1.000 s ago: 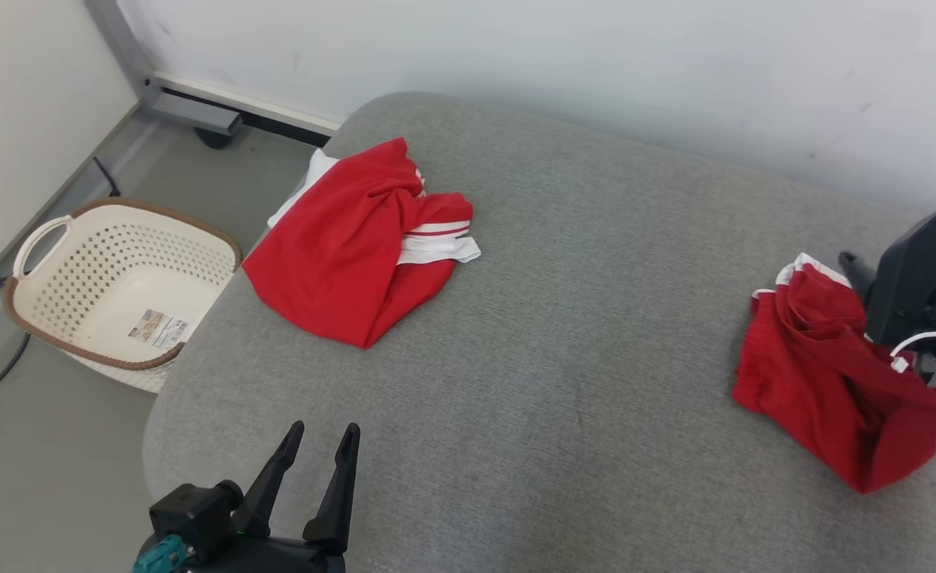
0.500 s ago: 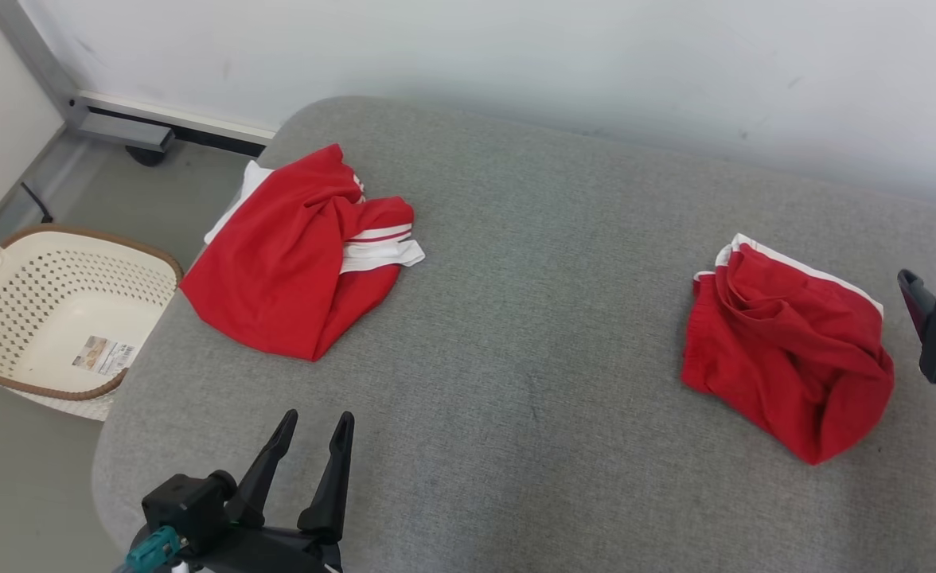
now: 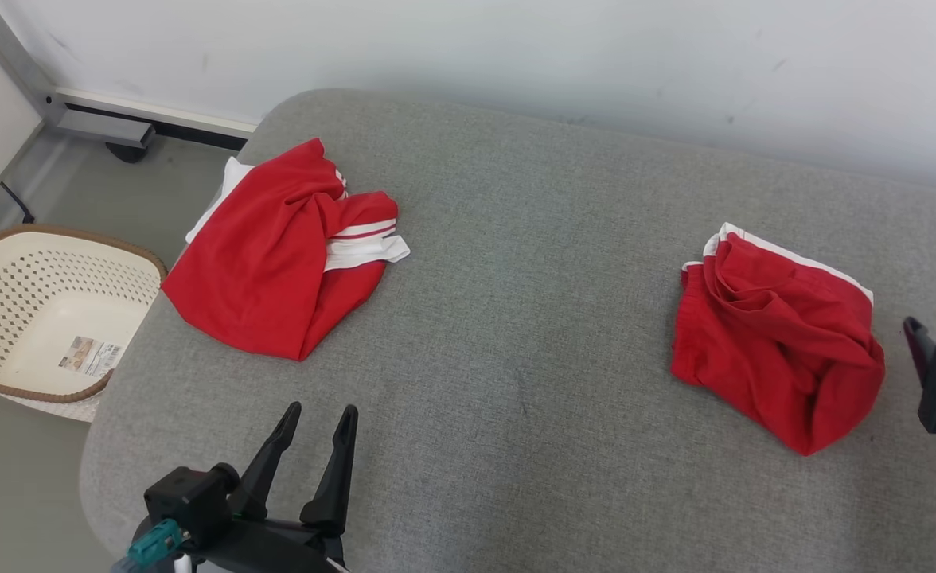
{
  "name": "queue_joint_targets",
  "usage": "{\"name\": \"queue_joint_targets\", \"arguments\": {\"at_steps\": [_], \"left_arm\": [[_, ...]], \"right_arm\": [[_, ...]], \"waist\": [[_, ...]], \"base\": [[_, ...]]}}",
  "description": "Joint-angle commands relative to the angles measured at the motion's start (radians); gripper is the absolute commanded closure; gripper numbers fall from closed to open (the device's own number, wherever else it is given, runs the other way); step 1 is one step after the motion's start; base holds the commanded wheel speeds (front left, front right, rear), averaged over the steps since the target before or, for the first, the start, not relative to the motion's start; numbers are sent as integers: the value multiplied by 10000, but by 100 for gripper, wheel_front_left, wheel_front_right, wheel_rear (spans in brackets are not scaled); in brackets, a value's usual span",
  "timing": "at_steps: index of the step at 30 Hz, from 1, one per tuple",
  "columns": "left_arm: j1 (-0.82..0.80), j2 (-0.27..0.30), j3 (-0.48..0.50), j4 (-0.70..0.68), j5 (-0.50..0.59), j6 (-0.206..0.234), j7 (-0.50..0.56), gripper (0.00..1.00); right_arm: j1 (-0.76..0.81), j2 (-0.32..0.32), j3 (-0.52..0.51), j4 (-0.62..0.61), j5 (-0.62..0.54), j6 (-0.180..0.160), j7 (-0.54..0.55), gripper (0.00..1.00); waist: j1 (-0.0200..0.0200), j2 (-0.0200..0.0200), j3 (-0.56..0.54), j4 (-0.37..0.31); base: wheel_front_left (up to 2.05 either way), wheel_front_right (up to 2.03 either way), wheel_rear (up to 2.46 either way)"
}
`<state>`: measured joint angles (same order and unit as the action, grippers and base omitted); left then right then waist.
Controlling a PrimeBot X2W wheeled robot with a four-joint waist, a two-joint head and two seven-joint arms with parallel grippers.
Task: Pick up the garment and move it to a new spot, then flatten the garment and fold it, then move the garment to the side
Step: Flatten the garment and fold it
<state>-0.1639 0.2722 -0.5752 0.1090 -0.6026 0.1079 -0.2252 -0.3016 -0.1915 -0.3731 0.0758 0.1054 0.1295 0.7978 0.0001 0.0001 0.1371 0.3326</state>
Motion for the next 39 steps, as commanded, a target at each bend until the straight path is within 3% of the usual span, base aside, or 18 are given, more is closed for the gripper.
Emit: {"name": "queue_joint_targets", "arguments": {"at_steps": [1,2,12,26,39], "left_arm": [[-97,72,-1,26,-106,-10,-32,0],[-89,75,-9,26,-113,-8,-32,0],[-98,137,-20,8,-145,19,-57,0],[-147,224,-91,-56,-183,42,28,0],[-94,160,-102,2,-219,110,-31,0]], "right_arm": [[147,-139,-62,69,-163,27,-247,73],[244,-215,-40,120,-225,27,-434,100],[913,-716,329,1099,-181,27,-2014,100],[313,-516,1502,1564,93,27,-2356,100],[244,-590,2943,1243,710,18,-1648,100]], "waist": [[-1,-1,6,49],[-1,-1,18,75],[-1,-1,101,245],[-1,-1,113,270],[-1,-1,29,551]], "base": [[0,0,0],[0,0,0],[0,0,0],[0,0,0],[0,0,0]]}}
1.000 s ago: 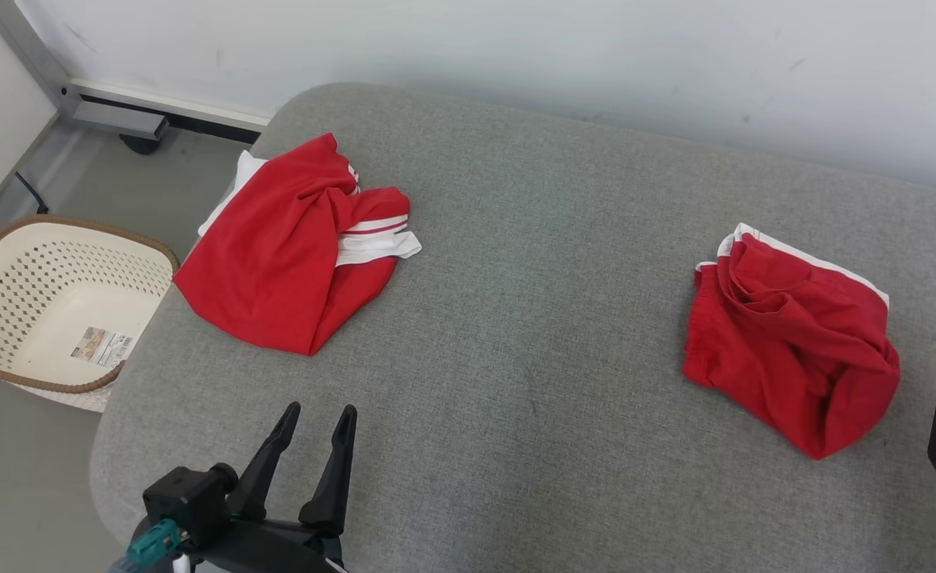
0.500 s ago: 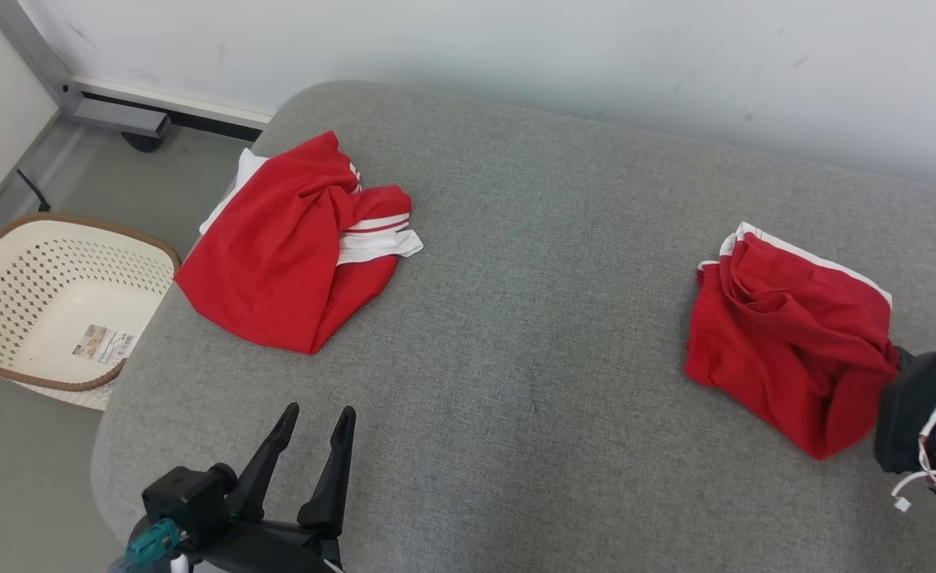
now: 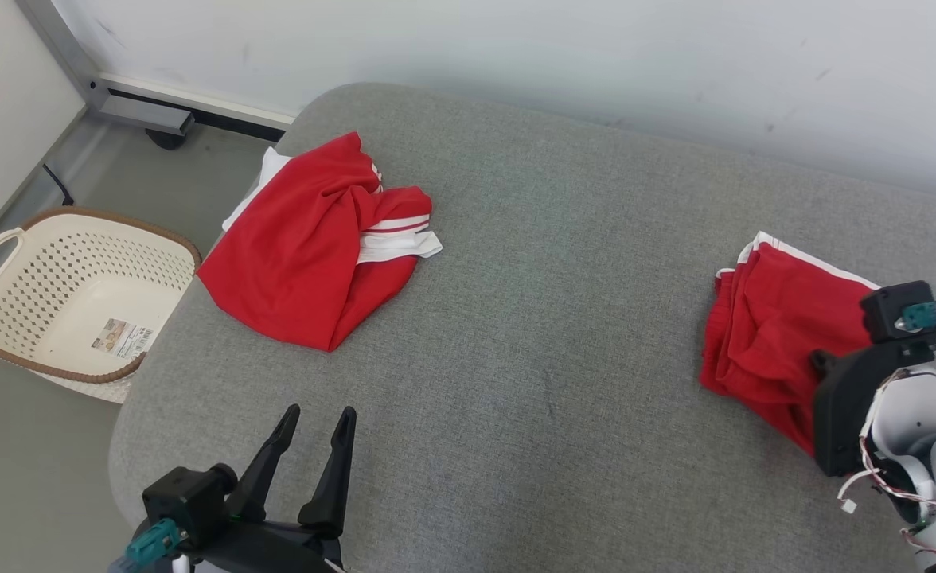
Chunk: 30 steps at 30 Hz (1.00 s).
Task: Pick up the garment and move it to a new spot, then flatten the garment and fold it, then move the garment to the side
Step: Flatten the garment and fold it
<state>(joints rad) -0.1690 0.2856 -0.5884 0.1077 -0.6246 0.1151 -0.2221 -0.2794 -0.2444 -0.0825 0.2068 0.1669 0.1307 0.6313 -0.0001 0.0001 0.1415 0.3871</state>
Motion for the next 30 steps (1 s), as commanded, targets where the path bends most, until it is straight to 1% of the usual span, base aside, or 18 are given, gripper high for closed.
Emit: {"name": "queue_joint_targets", "arguments": {"at_steps": [1,9,15,26,30], "left_arm": [[-37,27,39,19,-13,41,-72,0],[-74,7,43,26,-50,51,-100,0],[-119,-19,14,46,-48,60,-144,0],[-141,-16,-19,87,-66,72,-162,0],[-104,6,12,68,-77,126,-174,0]], "right_arm": [[60,-60,138,-105,110,6,103,100],[136,129,1047,-373,309,6,397,100],[-223,209,1717,-435,260,6,253,100],[-887,527,2502,-39,419,6,-42,100],[-1218,481,2445,-78,468,6,-44,100]], "waist": [[1,-1,-20,4],[1,-1,-31,-52],[1,-1,-36,-84],[1,-1,-77,6],[1,-1,-97,-13]], "base": [[0,0,0],[0,0,0],[0,0,0],[0,0,0],[0,0,0]]}}
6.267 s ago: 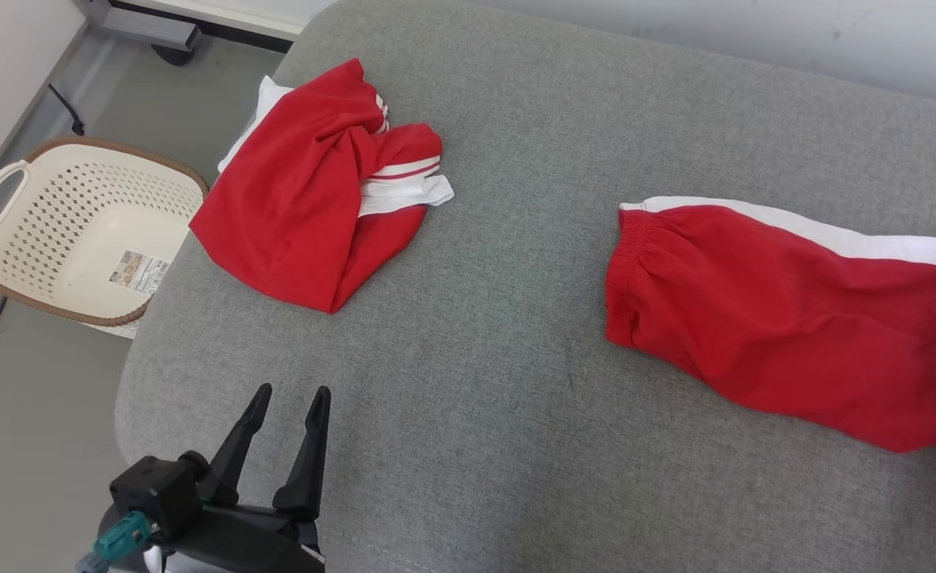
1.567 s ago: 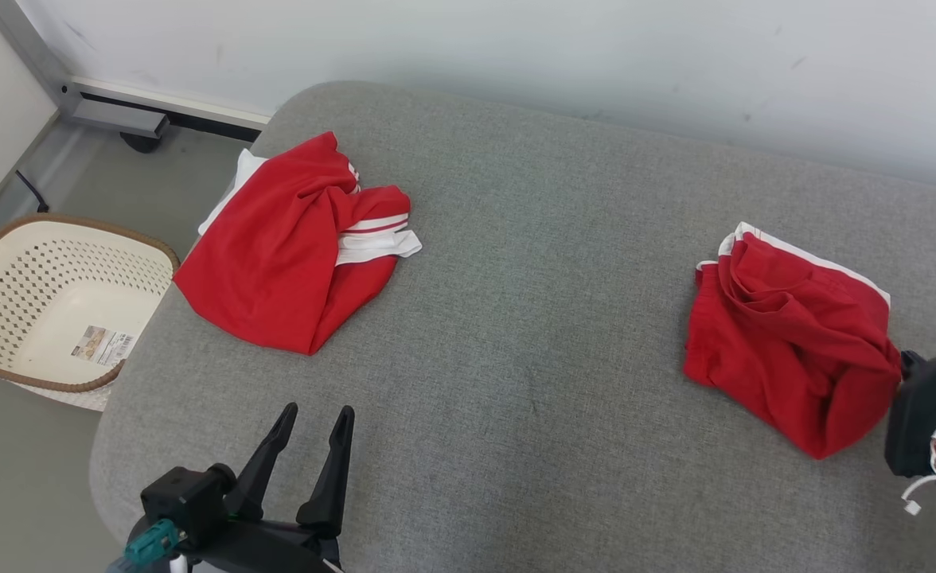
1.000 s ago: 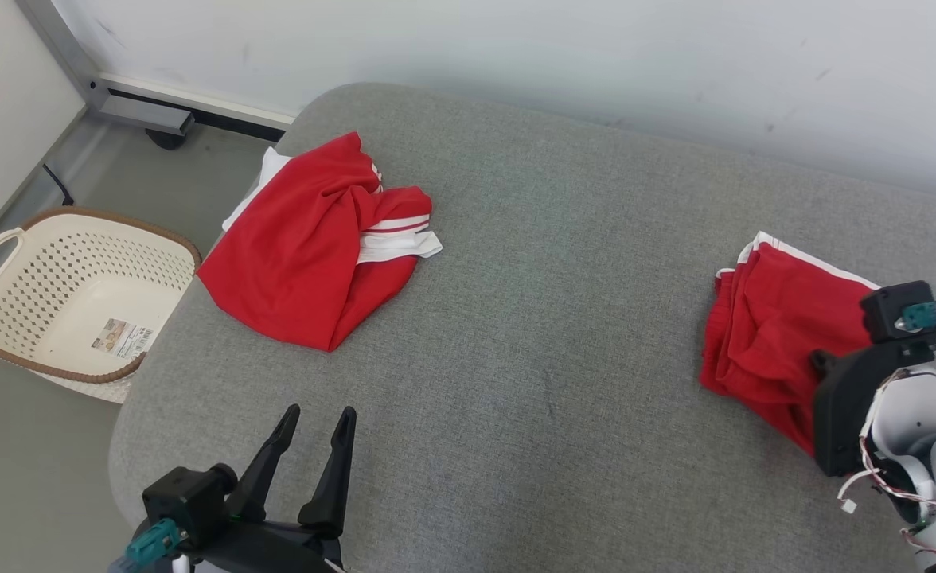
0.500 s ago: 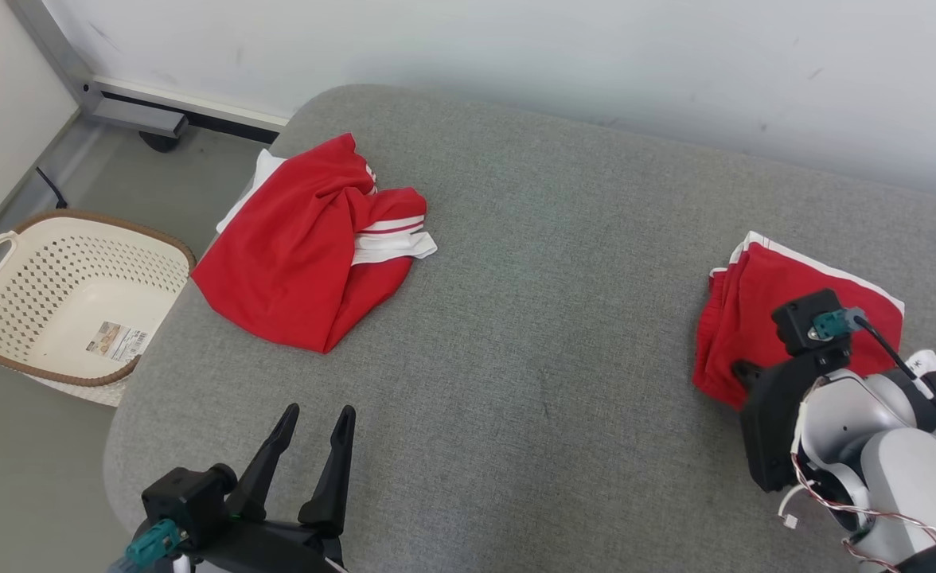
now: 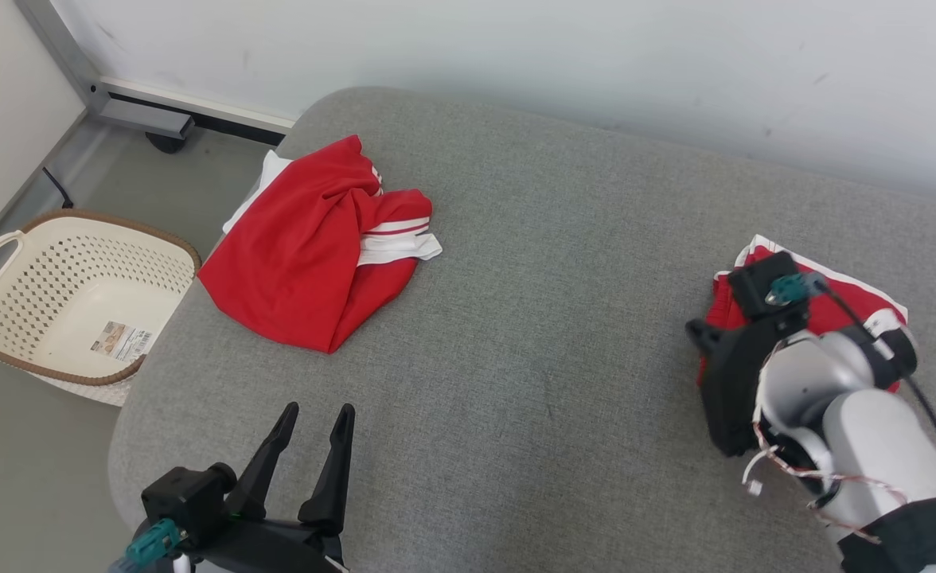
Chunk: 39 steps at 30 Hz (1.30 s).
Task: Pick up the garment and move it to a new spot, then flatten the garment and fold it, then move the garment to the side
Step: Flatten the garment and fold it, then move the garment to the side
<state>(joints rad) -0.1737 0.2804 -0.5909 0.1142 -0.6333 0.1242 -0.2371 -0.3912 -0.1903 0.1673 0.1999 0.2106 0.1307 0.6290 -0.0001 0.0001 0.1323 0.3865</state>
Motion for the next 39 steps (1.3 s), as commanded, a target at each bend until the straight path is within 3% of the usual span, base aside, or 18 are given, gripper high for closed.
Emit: {"name": "queue_joint_targets", "arguments": {"at_steps": [1,2,3,4,5,11,21,28,39], "left_arm": [[-39,63,41,-1,6,50,-31,0],[-17,70,47,-8,0,59,-37,0],[7,79,55,-20,-5,51,-39,0],[30,90,62,-31,-8,54,-43,0],[48,104,68,-47,-13,65,-49,0],[79,196,56,-105,4,101,-50,0],[69,344,-14,-212,15,109,53,0],[-62,381,-95,-251,42,78,119,0],[-159,382,-190,-224,52,44,163,0]], "right_arm": [[-168,-102,-143,-51,25,6,11,100],[-216,-143,-272,-97,8,6,64,100],[-261,-170,-400,-158,-15,6,131,81],[-304,-193,-561,-235,-35,6,200,51],[-309,-214,-736,-320,-66,6,279,0],[-22,-171,-2329,-809,-342,6,900,0],[636,1020,-5192,-1252,-887,6,2338,0],[633,1372,-6302,-1205,-984,6,2868,0],[126,1382,-7102,133,-445,6,3123,0]], "waist": [[1,-1,-15,-19],[1,-1,-24,-36],[1,-1,-29,-56],[1,-1,-35,-82],[1,-1,-40,-110],[1,-1,-92,-330],[1,-1,-132,-697],[1,-1,-33,-714],[1,-1,157,-317]], "base": [[0,0,0],[0,0,0],[0,0,0],[0,0,0],[0,0,0],[0,0,0],[0,0,0],[0,0,0],[0,0,0]]}}
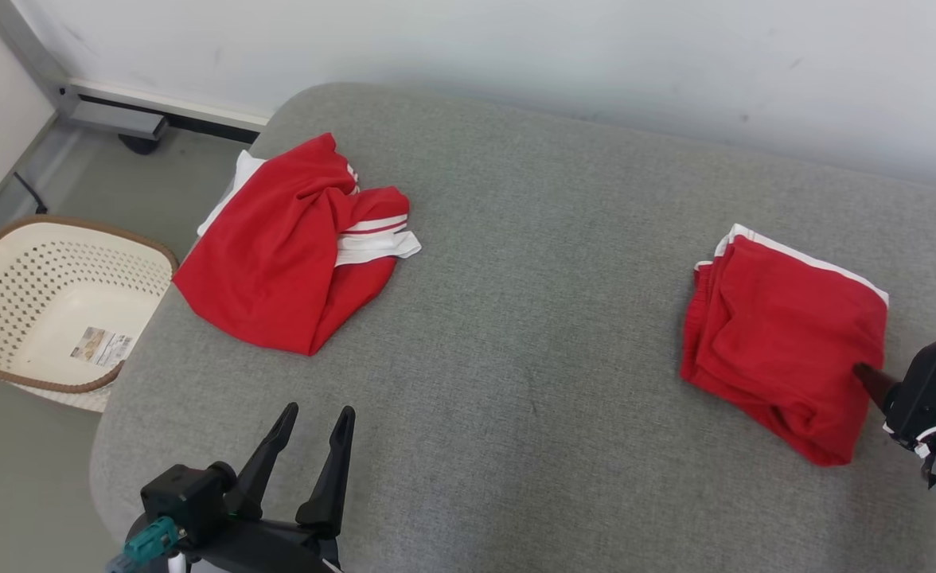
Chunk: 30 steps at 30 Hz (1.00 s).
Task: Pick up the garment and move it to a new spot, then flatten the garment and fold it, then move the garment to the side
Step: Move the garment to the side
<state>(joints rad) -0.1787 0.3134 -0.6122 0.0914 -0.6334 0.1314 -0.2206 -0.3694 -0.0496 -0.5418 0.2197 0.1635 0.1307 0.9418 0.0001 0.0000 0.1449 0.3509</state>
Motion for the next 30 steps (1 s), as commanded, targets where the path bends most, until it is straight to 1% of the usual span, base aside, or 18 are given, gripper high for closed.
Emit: {"name": "queue_joint_targets", "arguments": {"at_steps": [1,8,18,19,20,21,22,23,24,25,26,30], "left_arm": [[-113,50,17,5,47,-29,-4,0],[-150,28,-4,26,9,-36,-39,0],[-191,20,-20,6,-21,-25,-86,0],[-194,20,-21,4,-27,-26,-92,0],[-193,16,-25,11,-29,-23,-97,0],[-190,10,-29,16,-32,-20,-106,0],[-190,4,-34,22,-35,-15,-114,0],[-193,-3,-36,30,-39,-11,-120,0],[-196,-12,-41,38,-41,-6,-110,0],[-197,-12,-45,45,-45,2,-113,0],[-199,-14,-46,51,-52,8,-119,0],[-198,0,-16,48,-59,50,-147,0]], "right_arm": [[-119,-27,-47,31,-35,6,-8,0],[-296,-28,-319,674,-230,6,-151,0],[-463,-26,-424,1404,-442,6,-388,0],[-469,-24,-422,1439,-457,6,-411,5],[-465,-23,-409,1473,-497,6,-429,15],[-468,-21,-389,1501,-535,6,-421,27],[-482,-22,-381,1531,-541,6,-439,53],[-493,-21,-361,1552,-563,6,-459,64],[-501,-19,-332,1572,-587,6,-467,78],[-504,-19,-305,1582,-600,6,-485,86],[-509,-22,-284,1589,-607,6,-497,99],[-539,-21,-131,1506,-613,6,-554,100]], "waist": [[-1,0,53,81],[-1,0,175,372],[-1,0,292,605],[-1,0,304,616],[-1,0,311,625],[-1,0,315,633],[-1,0,324,640],[-1,0,329,648],[-1,0,330,654],[-1,0,332,657],[-1,0,336,656],[-1,0,348,597]], "base": [[0,0,0],[0,0,0],[0,0,0],[0,0,0],[0,0,0],[0,0,0],[0,0,0],[0,0,0],[0,0,0],[0,0,0],[0,0,0],[0,0,0]]}}
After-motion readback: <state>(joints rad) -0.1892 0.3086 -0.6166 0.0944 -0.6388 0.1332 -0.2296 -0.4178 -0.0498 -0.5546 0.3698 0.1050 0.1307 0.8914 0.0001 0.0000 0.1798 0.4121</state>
